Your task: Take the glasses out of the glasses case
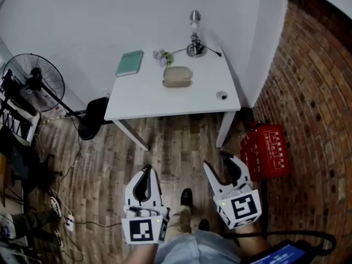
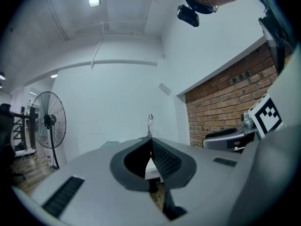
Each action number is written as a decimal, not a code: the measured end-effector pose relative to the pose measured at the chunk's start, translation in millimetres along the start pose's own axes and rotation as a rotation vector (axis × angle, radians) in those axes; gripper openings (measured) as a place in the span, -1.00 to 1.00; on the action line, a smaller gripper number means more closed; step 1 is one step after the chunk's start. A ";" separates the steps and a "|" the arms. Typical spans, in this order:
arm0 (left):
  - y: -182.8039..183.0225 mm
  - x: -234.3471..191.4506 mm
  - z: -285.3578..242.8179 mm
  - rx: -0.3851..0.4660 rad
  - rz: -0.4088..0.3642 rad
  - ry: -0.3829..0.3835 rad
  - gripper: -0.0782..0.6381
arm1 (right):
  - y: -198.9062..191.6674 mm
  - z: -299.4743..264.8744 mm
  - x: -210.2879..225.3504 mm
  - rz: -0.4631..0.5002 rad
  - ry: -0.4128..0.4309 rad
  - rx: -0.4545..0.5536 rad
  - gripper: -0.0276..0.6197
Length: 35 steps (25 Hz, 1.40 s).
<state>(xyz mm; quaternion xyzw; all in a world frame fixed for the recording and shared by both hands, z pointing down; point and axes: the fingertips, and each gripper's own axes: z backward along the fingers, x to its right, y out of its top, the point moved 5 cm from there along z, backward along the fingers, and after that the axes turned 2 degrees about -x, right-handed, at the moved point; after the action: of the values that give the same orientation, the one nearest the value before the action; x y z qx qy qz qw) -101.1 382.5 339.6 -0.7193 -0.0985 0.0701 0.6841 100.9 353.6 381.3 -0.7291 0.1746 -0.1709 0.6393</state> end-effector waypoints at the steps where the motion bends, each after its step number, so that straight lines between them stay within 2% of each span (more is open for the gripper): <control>1: -0.5 -6.6 -12.1 0.000 0.004 -0.002 -0.76 | 0.6 -12.8 2.9 0.002 0.000 -0.003 -0.23; 6: 3.9 -42.7 -73.6 -0.023 0.012 -0.003 -0.76 | 12.9 -79.5 15.8 0.006 -0.005 -0.004 -0.25; 9: 7.9 -65.0 -107.6 0.005 0.010 -0.039 -0.76 | 27.3 -118.6 23.4 0.007 -0.021 0.010 -0.25; 15: 18.7 -101.5 -165.5 0.051 0.006 -0.063 -0.76 | 49.7 -176.8 37.6 0.035 -0.059 0.046 -0.26; 22: 14.6 -120.8 -213.7 0.040 0.016 -0.097 -0.76 | 58.3 -216.7 54.9 0.048 -0.096 0.033 -0.27; 28: -4.6 -123.9 -248.3 -0.028 0.019 -0.107 -0.76 | 46.5 -246.6 73.8 0.028 -0.092 -0.012 -0.27; 35: -12.8 -117.4 -307.6 -0.068 0.014 -0.095 -0.76 | 39.9 -291.5 117.0 0.018 -0.064 -0.027 -0.27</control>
<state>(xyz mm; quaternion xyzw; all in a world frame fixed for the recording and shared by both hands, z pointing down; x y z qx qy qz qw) -143.2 56.7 365.1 -0.7388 -0.1281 0.1053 0.6532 64.8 39.1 380.9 -0.7412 0.1630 -0.1393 0.6361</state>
